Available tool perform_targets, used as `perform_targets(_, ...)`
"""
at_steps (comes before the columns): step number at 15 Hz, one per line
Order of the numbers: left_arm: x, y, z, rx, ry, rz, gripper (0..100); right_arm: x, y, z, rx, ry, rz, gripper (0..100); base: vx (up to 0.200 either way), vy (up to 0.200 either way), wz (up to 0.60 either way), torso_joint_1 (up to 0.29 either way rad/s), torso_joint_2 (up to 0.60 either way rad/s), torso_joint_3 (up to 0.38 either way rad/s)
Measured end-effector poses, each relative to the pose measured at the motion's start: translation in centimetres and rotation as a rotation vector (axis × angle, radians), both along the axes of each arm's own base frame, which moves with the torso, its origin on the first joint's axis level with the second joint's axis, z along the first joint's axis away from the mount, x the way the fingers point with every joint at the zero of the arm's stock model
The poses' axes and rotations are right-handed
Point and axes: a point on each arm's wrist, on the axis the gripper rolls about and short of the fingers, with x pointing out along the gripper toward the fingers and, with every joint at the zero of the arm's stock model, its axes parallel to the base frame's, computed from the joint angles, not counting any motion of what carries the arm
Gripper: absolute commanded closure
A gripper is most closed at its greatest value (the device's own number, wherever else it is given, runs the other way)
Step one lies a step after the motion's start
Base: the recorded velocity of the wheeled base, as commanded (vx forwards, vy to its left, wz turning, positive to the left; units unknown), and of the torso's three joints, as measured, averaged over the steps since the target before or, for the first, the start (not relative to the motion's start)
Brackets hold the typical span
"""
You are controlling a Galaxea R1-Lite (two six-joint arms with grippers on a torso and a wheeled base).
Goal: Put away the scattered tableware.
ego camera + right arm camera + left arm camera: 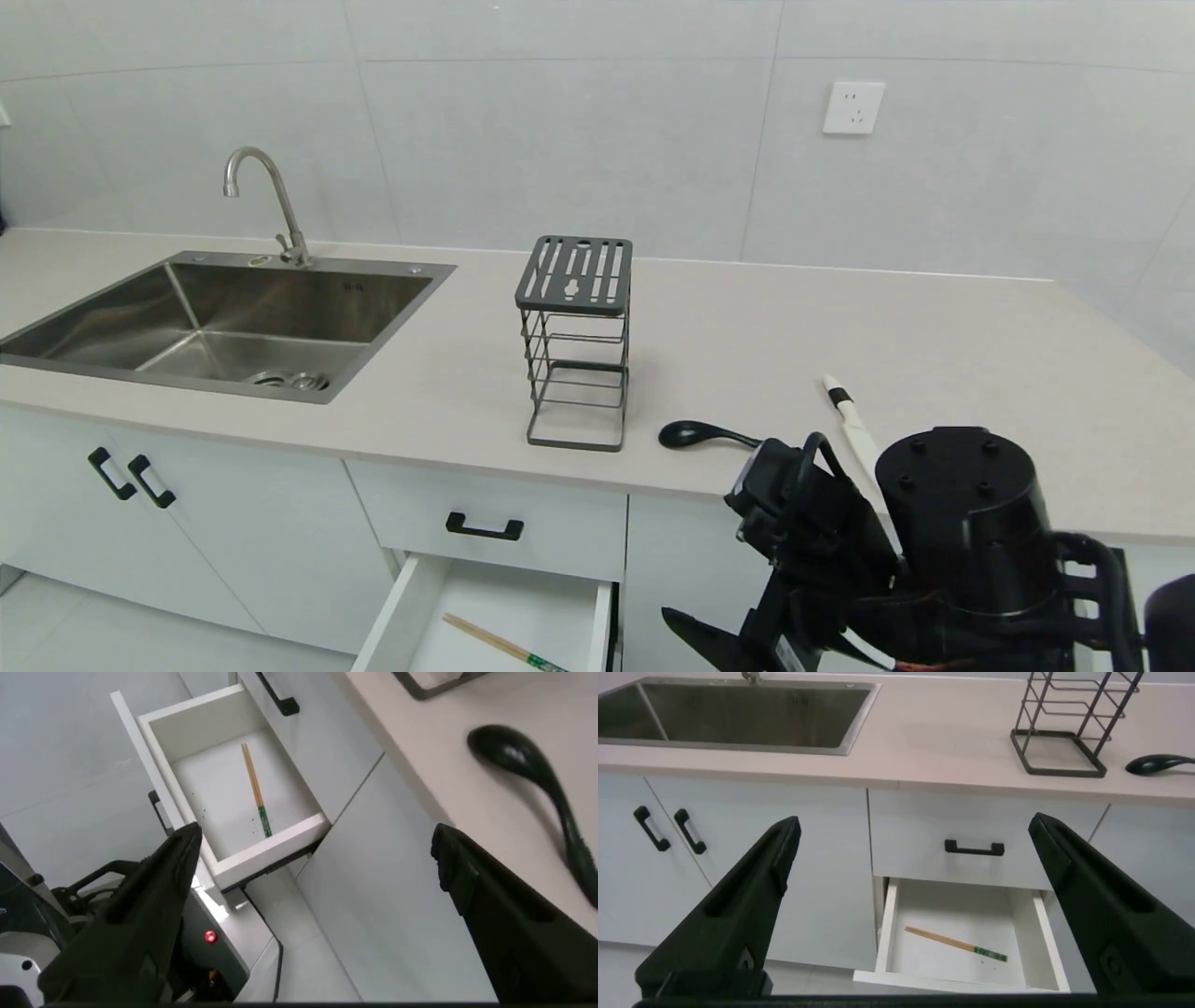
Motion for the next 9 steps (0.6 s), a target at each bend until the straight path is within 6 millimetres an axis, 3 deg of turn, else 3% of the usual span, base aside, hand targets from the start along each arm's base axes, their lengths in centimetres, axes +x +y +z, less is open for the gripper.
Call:
perform_targets(3,0.0,0.0,0.0,0.000,0.000,0.000,0,0.3,0.4,-0.5,0.002,0.029,0.032,0,0.000,0.000,0.00,0.240,-0.48,-0.235)
perform_targets(9,0.0,0.0,0.0,0.000,0.000,0.000,0,2.6,1.8,-0.9,0.047,0.090,0.092,0,0.000,0.000,0.00,0.029,-0.05,-0.027)
